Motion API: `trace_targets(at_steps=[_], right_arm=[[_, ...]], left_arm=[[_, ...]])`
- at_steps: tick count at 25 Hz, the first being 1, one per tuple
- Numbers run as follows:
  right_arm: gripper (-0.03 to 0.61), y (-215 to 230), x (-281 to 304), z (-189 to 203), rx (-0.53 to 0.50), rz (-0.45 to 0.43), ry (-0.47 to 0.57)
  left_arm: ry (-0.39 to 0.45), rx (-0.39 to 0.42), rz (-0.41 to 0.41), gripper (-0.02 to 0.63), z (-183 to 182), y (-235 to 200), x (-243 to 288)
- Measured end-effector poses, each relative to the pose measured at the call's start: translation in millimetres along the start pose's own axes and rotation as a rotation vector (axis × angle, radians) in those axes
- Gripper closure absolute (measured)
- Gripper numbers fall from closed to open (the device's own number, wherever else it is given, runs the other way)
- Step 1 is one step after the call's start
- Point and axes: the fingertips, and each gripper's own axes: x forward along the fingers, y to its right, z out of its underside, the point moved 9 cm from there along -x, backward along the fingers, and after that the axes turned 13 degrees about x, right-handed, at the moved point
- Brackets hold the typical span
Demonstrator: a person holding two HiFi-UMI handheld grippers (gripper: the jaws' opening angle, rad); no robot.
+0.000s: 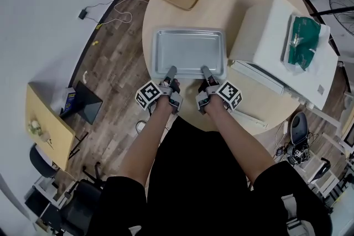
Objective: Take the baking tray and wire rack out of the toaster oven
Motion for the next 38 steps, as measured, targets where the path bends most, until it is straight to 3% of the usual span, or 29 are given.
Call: trace_targets(at_steps=[5, 12, 17, 23, 33, 38], right_arm=[[0.505, 1.9, 5.2, -2.2, -0.041, 0.082, -0.037], [0.483, 0.6, 9.8, -0.3, -0.153, 0.182, -0.177], [0.479, -2.0, 8.8, -0.9, -0.129, 0.209, -0.211], [0.448, -6.3, 2.0, 7.3, -0.038, 0.179, -0.271], [0.437, -3.9, -10.7, 18.3, -0.118, 0.216, -0.426], [0.437, -0.1, -10.2, 16.4, -0.094, 0.215, -0.404]], left_arm=[[-0.051, 0.053, -0.046, 0.526, -1.7, -2.8, 5.1], [-0.146, 0.200, -0.193, 0.509, -7.2, 1.8, 5.6], [-0.144, 0.231, -0.228, 0.505, -7.7, 5.8, 6.3], [-0.117, 0.250, -0.234, 0.503, -13.3, 8.9, 4.4], [-0.162, 0.359, -0.268, 0.491, -18.9, 10.7, 3.8], [-0.204, 0.402, -0.235, 0.466, -20.3, 8.9, 1.5]])
